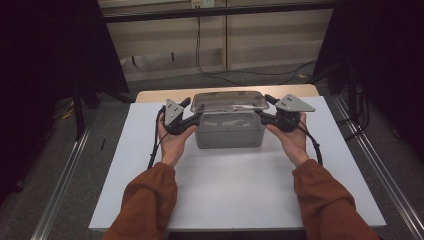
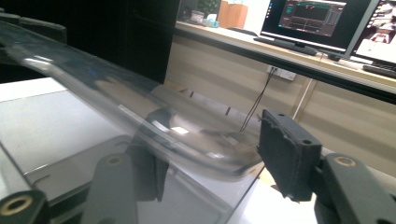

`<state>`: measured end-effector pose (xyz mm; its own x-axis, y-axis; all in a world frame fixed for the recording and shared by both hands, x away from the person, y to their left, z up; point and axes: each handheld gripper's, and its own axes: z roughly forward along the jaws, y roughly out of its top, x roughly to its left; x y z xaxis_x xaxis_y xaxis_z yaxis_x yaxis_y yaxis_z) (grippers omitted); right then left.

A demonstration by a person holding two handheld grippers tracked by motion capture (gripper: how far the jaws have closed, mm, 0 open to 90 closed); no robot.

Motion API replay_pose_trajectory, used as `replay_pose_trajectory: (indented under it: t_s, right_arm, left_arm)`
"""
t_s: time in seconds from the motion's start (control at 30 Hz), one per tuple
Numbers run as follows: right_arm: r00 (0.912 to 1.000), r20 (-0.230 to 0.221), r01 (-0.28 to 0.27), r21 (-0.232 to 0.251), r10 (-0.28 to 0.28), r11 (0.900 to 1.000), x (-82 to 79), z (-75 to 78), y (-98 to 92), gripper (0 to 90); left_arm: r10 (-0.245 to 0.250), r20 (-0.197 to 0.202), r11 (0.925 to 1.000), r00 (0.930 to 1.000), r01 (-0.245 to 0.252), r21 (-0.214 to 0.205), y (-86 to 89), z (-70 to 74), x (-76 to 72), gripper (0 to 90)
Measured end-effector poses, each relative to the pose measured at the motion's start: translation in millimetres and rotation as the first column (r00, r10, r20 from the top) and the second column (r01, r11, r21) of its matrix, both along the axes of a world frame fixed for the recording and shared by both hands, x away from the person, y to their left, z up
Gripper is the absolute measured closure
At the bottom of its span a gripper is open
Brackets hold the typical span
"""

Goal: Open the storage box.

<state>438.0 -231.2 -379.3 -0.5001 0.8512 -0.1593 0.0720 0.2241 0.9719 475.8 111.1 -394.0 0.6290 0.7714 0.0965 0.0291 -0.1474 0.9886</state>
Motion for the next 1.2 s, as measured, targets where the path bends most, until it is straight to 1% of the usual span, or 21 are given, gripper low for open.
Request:
replay_pose_trajectory:
  t_s: [0.03,0.1,0.13,0.2,0.23,0.27,0.33,0.4,0.43,0.53,0.63,0.67,0.73,0.8,0.9,1.0,1.1,1.13,1.17,1.2]
  right_arm:
    - [1.0000,-0.008,-0.004,0.006,0.004,1.0000,1.5,0.7,-0.6,44.5]
    - [1.0000,-0.006,-0.006,0.006,0.006,1.0000,3.8,3.1,-1.0,44.8]
    - [1.0000,-0.005,-0.006,0.006,0.006,1.0000,5.0,4.4,-0.6,45.0]
    - [1.0000,0.003,-0.008,0.009,0.008,0.9999,6.9,7.4,0.0,46.2]
    - [0.9999,0.009,-0.004,0.015,0.004,0.9999,7.4,8.6,-0.1,46.6]
    - [1.0000,0.008,-0.002,0.031,0.002,0.9995,8.3,9.7,-0.6,46.7]
    - [0.9999,0.012,0.003,0.046,-0.004,0.9989,9.9,11.1,-0.7,47.3]
    - [0.9999,0.015,-0.004,0.046,0.003,0.9989,11.8,12.3,0.5,49.1]
    - [0.9999,0.017,-0.005,0.045,0.004,0.9990,12.4,12.9,1.0,49.4]
    - [0.9997,0.023,-0.003,0.046,0.002,0.9989,14.8,14.8,0.8,50.2]
    - [0.9996,0.027,-0.007,0.053,0.005,0.9986,17.0,16.3,-0.7,51.5]
    - [0.9996,0.025,-0.010,0.054,0.008,0.9985,17.7,16.6,-1.0,51.6]
    - [0.9996,0.029,-0.010,0.056,0.008,0.9984,18.5,17.0,-1.4,52.1]
    - [0.9996,0.027,-0.013,0.058,0.011,0.9982,19.2,18.2,-1.7,52.6]
    - [0.9992,0.039,-0.016,0.072,0.014,0.9973,20.9,19.4,-3.1,53.6]
    - [0.9989,0.043,-0.020,0.078,0.017,0.9968,23.5,20.4,-4.4,54.5]
    - [0.9988,0.045,-0.022,0.071,0.019,0.9972,24.9,22.4,-4.9,55.4]
    - [0.9988,0.046,-0.023,0.069,0.020,0.9974,25.3,22.8,-5.2,55.8]
    - [0.9987,0.046,-0.023,0.068,0.020,0.9974,25.9,23.1,-5.5,56.2]
    - [0.9986,0.049,-0.022,0.071,0.019,0.9972,26.5,23.0,-5.5,56.3]
  left_arm:
    - [0.003,0.001,1.0000,1.0000,-0.003,0.000,0.0,0.0,0.5,44.2]
    - [0.008,0.007,1.0000,0.9999,-0.008,0.000,0.9,1.3,2.1,45.5]
    - [0.013,0.004,0.9998,0.9999,-0.013,-0.012,0.8,2.1,2.8,45.7]
    - [0.041,0.024,0.9991,0.9989,-0.041,-0.007,2.3,4.2,3.5,45.7]
    - [0.045,0.029,0.9990,0.9986,-0.044,-0.010,2.9,5.0,4.3,45.6]
    - [0.041,0.025,0.9991,0.9989,-0.040,-0.015,3.1,5.4,5.1,45.7]
    - [0.041,0.023,0.9991,0.9989,-0.041,-0.011,4.5,6.2,7.5,45.7]
    - [0.040,0.022,0.9991,0.9990,-0.039,-0.019,5.7,6.4,10.3,46.6]
    - [0.037,0.020,0.9992,0.9991,-0.036,-0.014,6.3,6.8,11.9,47.5]
    - [0.003,0.014,1.0000,0.9999,-0.003,0.001,7.1,8.4,16.6,49.0]
    - [0.012,0.008,0.9999,0.9999,-0.012,0.009,7.4,10.4,20.4,49.4]
    - [0.006,0.008,0.9999,1.0000,-0.006,0.008,6.9,10.7,22.0,49.4]
    - [0.007,0.005,0.9996,1.0000,-0.007,0.029,5.4,11.8,25.2,49.3]
    - [0.012,0.010,0.9992,0.9999,-0.012,0.039,4.4,12.6,27.5,49.4]
    - [0.011,0.014,0.9993,0.9998,-0.012,0.035,2.6,13.5,29.6,52.6]
    - [0.016,0.019,0.9990,0.9997,-0.016,0.041,2.0,14.3,32.3,54.5]
    - [0.011,0.005,0.9994,0.9999,-0.011,0.033,1.2,13.4,35.3,54.8]
    - [0.018,0.003,0.9993,0.9998,-0.018,0.033,1.0,12.6,36.6,54.8]
    - [0.022,0.004,0.9988,0.9998,-0.022,0.043,1.2,12.1,37.4,54.8]
    - [0.021,-0.003,0.9989,0.9998,-0.021,0.042,0.4,11.1,39.0,54.8]
